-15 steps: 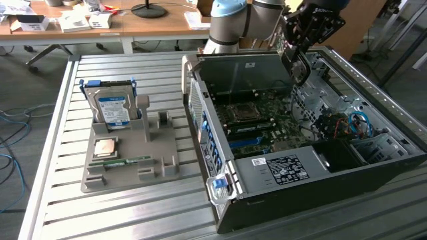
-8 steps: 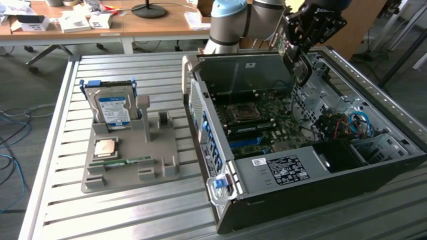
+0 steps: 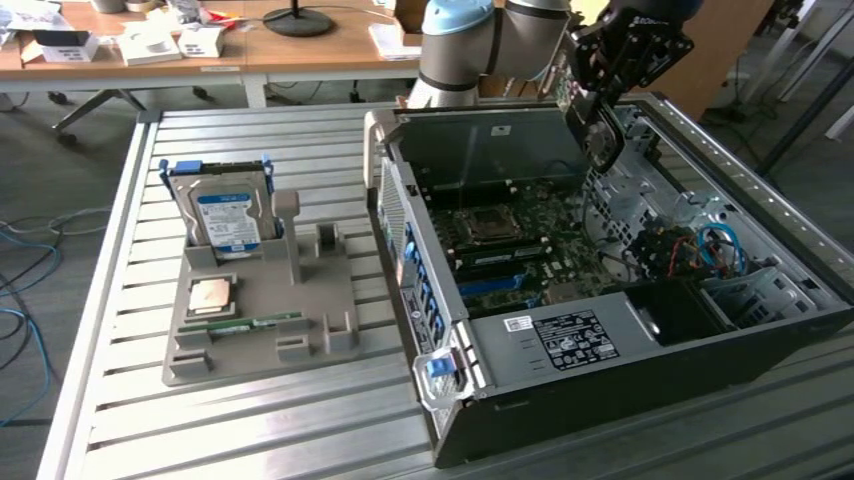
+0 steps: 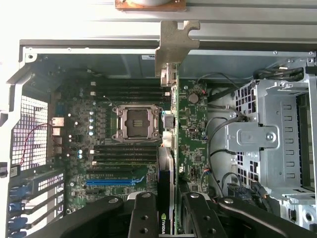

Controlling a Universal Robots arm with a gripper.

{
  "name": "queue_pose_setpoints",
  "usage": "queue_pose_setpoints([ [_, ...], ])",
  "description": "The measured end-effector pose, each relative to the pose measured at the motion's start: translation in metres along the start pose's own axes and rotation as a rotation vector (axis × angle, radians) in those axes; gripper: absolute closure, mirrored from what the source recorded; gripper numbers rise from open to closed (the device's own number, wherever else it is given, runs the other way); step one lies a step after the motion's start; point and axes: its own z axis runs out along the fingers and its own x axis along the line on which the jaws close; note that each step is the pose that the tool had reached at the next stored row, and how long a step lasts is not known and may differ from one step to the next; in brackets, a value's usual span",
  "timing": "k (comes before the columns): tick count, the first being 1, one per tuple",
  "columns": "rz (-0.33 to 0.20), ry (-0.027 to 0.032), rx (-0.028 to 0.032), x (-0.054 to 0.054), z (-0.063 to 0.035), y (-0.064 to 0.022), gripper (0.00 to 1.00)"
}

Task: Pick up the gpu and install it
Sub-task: 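Insert the gpu into the slot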

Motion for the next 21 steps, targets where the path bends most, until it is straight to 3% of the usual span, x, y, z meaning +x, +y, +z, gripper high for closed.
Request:
queue_pose_setpoints([
  [5,-0.017,0.0025,-0.0002,-0.0001,0.0000,0.0000,0.74],
  [21,-0.302,0.0462,-0.0044,0.0000,0.0005,-0.0001,0.74],
])
